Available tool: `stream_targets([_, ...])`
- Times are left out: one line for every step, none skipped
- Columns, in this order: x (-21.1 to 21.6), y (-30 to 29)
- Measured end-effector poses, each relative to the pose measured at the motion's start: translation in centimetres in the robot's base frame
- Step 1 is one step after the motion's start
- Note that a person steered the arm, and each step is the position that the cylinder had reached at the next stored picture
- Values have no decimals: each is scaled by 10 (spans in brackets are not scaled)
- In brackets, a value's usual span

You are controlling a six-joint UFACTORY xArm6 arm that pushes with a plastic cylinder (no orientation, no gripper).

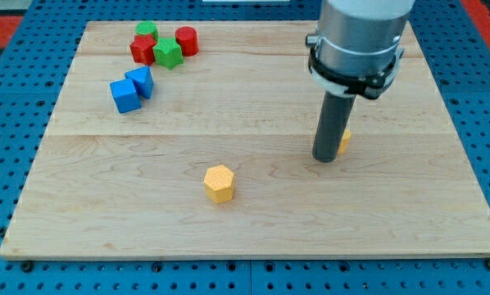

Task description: Separate the triangle from the blue cube

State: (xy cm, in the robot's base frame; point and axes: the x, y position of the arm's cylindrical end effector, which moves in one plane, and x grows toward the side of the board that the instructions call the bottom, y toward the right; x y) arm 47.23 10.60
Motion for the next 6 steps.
stream_targets([-25,3])
stream_targets([-8,-30])
stream_targets([-8,-139])
stream_targets([-24,-260])
stream_targets([-57,-335])
stream_targets([-107,-326])
